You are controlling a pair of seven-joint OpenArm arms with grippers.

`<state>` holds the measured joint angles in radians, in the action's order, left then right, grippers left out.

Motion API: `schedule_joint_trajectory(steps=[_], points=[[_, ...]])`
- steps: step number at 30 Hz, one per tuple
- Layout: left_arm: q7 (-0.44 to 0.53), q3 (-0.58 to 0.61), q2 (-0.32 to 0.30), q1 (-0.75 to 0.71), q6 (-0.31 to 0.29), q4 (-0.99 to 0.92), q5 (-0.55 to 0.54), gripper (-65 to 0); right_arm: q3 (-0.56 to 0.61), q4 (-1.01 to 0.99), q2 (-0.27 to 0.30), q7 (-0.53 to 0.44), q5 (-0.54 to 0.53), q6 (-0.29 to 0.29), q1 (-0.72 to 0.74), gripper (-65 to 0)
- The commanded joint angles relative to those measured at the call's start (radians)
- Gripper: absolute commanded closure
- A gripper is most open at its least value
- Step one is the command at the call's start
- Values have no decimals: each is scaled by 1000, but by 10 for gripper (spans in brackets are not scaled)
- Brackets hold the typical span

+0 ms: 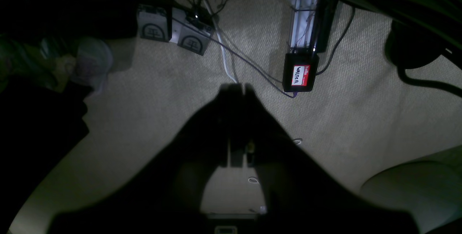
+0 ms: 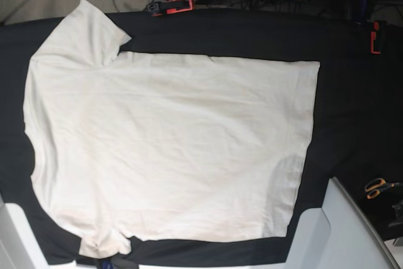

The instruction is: Fold the T-shirt properly

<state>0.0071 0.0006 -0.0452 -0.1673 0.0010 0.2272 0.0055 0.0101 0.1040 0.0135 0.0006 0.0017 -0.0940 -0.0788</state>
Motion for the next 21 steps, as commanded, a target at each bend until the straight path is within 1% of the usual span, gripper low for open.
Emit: schedule_joint_trajectory(steps=[1,14,17,21], points=[[0,-1,-5,-10,6,4,-5,0,-2,1,3,-1,2,-5,-5,-6],[0,-1,-6,-47,6,36,-5,0,-3,1,3,2,1,-5,-17,-6],[0,-1,-6,-45,6,36,-5,0,-5,1,19,0,1,-5,-19,-6],[0,-1,-6,-45,6,36,-5,0,-5,1,24,0,1,-5,-20,-6]])
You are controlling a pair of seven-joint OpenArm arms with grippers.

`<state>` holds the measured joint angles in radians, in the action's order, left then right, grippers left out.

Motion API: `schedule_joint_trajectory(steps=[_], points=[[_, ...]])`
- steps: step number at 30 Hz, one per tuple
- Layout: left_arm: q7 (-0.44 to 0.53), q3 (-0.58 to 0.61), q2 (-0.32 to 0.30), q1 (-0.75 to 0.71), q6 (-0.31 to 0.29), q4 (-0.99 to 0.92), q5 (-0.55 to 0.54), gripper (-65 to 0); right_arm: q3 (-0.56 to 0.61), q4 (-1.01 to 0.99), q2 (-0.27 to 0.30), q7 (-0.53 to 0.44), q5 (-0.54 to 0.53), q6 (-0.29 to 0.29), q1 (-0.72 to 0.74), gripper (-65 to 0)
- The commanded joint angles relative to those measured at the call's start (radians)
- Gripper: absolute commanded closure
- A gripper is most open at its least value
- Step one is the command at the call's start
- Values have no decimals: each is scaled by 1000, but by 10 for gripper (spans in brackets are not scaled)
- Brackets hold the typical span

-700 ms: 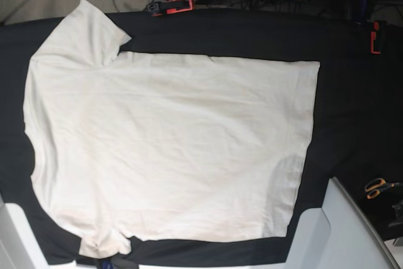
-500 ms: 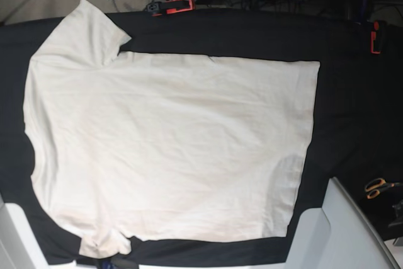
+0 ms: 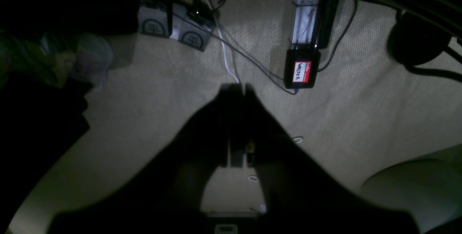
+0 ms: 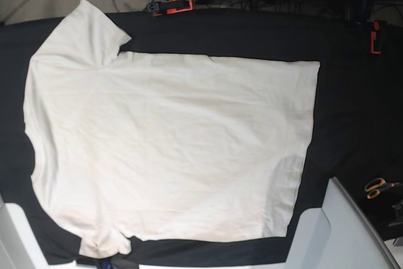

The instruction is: Fold the T-shirt properly

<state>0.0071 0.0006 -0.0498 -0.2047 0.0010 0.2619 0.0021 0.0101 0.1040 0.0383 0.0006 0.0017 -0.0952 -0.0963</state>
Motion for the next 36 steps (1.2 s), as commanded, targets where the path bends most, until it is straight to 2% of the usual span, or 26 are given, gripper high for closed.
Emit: schedule_joint_trajectory(steps=[1,10,13,16,19,22,27,32,36], points=[[0,-1,-2,-8,6,1,-1,0,-5,1,-1,0,1,-4,-3,-6],[0,-1,-3,-26,6,3,-1,0,-6,6,-1,3,-2,-4,-32,-6],[0,-1,-15,-45,6,50,-1,0,-6,70,-1,14,-2,-4,-70,-6],[-2,-3,-28,-128,6,176,-1,0,-6,182,-1,124,-2,-4,-127,-6],[-3,-3,-40,-256,6,363,-3,0,-8,408,-1,221,-2,-4,-242,-6],[-9,-4,-63,-365,6,554,-4,0,-19,721,1,327,-2,-4,-379,-6],[-11,-121,-60,-505,6,828,-3,0,-137,1204,-4,543,1,-4,-552,-6],[-12,-227,-60,-611,6,1077,-3,0,-187,1523,-5,663,-1,-5,-636,-6],[-12,-282,-60,-686,6,1302,-3,0,-243,1723,-8,720,-4,-11,-644,-6]])
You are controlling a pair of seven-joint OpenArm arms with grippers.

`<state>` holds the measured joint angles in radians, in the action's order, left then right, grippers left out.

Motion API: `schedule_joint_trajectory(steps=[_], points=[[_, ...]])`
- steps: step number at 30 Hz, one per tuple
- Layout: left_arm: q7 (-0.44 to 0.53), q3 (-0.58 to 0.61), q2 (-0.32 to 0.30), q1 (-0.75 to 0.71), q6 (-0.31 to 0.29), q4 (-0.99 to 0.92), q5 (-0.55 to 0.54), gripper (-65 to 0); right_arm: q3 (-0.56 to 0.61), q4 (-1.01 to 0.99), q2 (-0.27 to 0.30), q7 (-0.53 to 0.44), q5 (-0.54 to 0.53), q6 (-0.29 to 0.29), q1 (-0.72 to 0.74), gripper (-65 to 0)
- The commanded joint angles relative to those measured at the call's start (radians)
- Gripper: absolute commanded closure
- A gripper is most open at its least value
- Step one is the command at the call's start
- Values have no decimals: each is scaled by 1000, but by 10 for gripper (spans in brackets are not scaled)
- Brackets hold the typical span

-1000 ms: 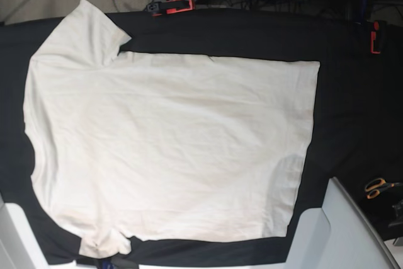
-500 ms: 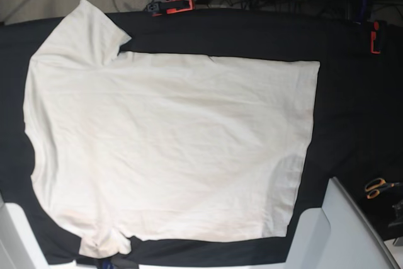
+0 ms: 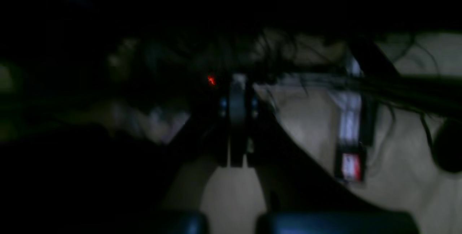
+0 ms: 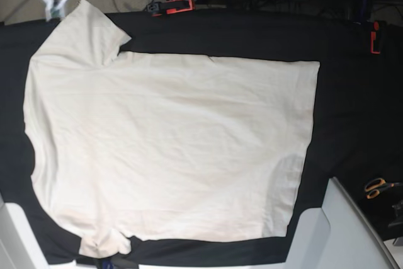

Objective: Fold the T-shirt properly
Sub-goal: 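Move the right gripper down to the shirt's sleeve-shoulder corner and grasp it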

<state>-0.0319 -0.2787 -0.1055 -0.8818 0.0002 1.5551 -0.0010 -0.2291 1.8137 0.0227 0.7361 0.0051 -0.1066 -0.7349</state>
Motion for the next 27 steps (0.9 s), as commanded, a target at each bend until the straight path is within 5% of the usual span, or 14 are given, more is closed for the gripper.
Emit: schedule_joint_trajectory(steps=[1,5,8,13,15,20,27], points=[[26,-18,-4,-24,7,66,0,0,-14,64,7,-14,-7,0,-7,-11],[26,-70,-3,-33,7,204,-3,0,-60,179,6,-13,-95,-15,27,-17],[25,-107,-3,2,5,230,-75,0,-154,166,12,17,-293,-124,97,-66],[-115,-189,-30,66,2,233,-264,0,-378,134,9,139,-597,-381,193,-359],[-176,-215,-50,86,-44,233,-336,-21,-461,110,7,170,-684,-474,223,-458],[-190,-353,-58,134,-274,229,-529,0,-565,-56,7,244,-768,-592,312,-399],[-190,-442,-59,175,-277,224,-488,0,-628,-323,16,250,-767,-592,375,-381]])
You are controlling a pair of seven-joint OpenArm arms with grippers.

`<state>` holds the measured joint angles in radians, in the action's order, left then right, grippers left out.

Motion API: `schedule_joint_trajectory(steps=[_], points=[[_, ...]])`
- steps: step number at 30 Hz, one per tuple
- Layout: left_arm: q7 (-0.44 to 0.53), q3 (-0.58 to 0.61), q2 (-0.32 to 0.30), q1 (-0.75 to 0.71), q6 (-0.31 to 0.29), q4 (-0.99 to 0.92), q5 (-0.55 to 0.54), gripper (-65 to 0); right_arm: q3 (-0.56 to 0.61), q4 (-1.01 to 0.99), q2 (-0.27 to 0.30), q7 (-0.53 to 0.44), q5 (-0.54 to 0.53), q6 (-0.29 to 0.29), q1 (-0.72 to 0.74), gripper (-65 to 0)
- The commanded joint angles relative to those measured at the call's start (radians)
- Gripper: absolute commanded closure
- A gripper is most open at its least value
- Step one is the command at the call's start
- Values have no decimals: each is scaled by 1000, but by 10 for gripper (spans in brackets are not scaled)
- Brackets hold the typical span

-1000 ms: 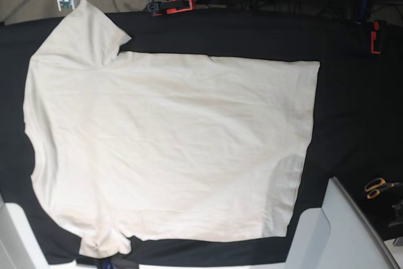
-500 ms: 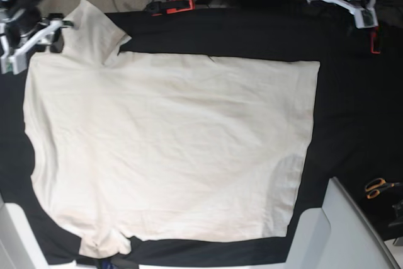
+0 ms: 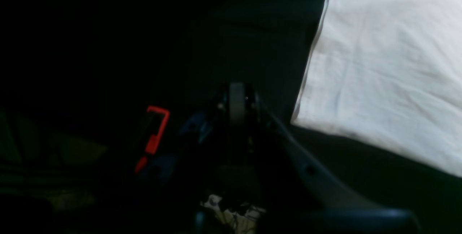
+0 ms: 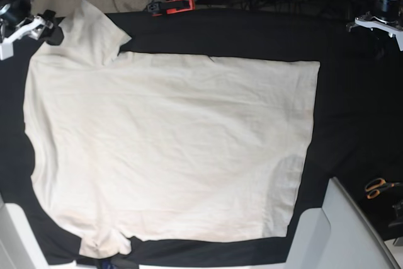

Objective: Fold the T-shirt properly
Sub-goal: 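Move the right gripper down to the shirt's sleeve-shoulder corner and grasp it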

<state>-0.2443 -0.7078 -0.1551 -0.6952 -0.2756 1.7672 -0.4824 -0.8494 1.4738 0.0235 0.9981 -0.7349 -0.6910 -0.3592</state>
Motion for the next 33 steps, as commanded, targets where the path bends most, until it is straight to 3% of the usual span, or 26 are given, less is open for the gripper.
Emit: schedule_joint_trajectory(steps=[1,6,9,28,33], points=[[23,-14,-11,-11,-1,12,-6,0,-14,3,17,-14,-27,-7,5,-381],[21,-25,-13,-11,-1,10,-6,0,-8,-65,26,-48,-28,-7,10,-381],[21,-25,-13,-11,-1,4,-6,-63,-6,-114,28,-55,-28,-7,12,-381],[23,-23,-44,10,-1,-154,-12,-64,-3,-140,22,-45,-25,-7,4,-380],[23,-22,-44,19,-1,-169,-12,-64,-3,-140,22,2,-25,-7,5,-378]])
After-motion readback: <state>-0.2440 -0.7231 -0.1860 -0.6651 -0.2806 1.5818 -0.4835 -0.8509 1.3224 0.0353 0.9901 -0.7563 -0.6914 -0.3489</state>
